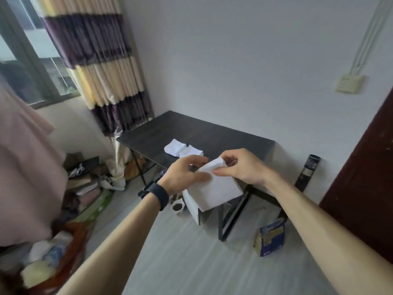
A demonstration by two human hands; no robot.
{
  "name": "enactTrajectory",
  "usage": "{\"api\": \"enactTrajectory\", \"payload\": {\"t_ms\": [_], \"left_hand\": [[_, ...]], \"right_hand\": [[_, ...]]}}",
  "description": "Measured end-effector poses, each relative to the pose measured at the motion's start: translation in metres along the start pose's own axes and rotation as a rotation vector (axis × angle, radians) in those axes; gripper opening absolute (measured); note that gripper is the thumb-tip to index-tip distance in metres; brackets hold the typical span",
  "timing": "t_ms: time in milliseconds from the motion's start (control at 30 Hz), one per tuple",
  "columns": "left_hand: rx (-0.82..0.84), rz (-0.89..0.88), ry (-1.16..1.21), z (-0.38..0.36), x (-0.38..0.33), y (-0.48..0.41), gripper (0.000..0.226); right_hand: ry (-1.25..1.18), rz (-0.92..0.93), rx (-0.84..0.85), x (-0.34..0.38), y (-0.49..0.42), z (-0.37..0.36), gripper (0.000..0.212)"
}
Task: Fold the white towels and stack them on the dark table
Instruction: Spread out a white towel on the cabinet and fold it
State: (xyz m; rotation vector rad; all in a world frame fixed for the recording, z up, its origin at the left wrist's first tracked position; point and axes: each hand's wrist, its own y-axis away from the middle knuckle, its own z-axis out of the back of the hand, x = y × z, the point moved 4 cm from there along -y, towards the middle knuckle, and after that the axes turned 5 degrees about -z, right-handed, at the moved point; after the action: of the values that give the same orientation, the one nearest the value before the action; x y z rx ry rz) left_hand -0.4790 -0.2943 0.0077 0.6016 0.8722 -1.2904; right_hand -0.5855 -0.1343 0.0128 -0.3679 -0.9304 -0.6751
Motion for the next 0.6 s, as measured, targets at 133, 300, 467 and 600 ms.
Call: {"api": "enactTrajectory", "payload": {"t_ms": [133, 300, 467, 600], "left_hand": [[-0.02, 0.053, -0.096, 0.038, 0.039, -0.059, 0.016], [-0.061, 0.082, -0.044, 0.079, 0.108, -0.123, 0.013], [0.0, 0.211, 0.194, 0.108, 0.209, -0.184, 0.015], [0.028, 0.355, 0.364, 0.119, 0.288, -0.228, 0.02]], "right_hand": [[0.07, 0.019, 0.099, 0.005, -0.09, -0.011, 0.027], [0.076, -0.108, 0.285, -0.032, -0.191, -0.043, 0.031], [-0.032, -0.29, 0.328, -0.088, -0.276, -0.091, 0.022], [-0.276, -0.438, 0.207, -0.112, -0.33, -0.132, 0.015]]}}
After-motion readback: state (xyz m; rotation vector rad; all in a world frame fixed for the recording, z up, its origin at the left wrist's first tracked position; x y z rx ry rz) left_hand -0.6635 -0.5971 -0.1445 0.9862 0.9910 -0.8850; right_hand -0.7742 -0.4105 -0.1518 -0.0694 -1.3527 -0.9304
